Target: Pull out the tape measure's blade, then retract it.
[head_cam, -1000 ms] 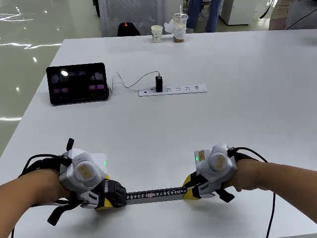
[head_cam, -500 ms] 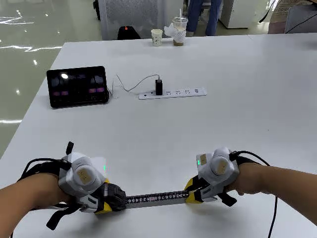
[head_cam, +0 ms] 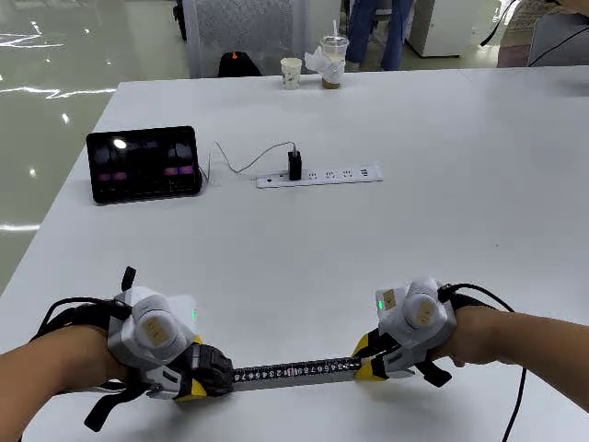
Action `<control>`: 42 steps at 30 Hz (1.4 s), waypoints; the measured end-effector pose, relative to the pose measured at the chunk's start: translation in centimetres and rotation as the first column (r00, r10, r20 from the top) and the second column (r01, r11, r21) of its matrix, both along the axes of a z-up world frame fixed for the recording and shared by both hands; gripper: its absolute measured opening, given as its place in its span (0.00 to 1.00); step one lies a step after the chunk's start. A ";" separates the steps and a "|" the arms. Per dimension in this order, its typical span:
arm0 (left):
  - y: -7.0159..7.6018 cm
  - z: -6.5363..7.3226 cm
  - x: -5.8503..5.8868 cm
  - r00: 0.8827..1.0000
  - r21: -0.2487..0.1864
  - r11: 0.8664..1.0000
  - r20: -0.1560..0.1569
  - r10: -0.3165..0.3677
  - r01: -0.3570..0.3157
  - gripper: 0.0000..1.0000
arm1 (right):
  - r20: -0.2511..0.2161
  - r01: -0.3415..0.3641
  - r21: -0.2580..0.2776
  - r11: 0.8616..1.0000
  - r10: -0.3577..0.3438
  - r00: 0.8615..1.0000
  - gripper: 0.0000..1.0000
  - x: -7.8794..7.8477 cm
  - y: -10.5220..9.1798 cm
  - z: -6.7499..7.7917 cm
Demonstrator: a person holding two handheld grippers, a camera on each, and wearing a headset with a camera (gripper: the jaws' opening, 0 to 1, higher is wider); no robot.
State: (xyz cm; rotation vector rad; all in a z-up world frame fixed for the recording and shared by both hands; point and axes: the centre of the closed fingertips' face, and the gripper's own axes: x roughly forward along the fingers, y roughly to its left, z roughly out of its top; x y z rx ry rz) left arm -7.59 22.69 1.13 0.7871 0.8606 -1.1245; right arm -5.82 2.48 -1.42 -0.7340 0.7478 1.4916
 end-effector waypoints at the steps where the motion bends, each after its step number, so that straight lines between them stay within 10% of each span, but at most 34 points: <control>1: 0.0 0.0 0.0 1.000 0.001 1.000 0.000 0.000 0.000 0.31 | -0.001 0.001 -0.001 1.000 -0.001 1.000 0.10 0.0 -0.1 0.0; 42: -0.1 0.0 0.0 1.000 -0.007 1.000 0.004 -0.001 0.001 0.32 | -0.016 0.041 -0.004 0.999 -0.041 0.999 0.10 0.4 -3.1 -0.2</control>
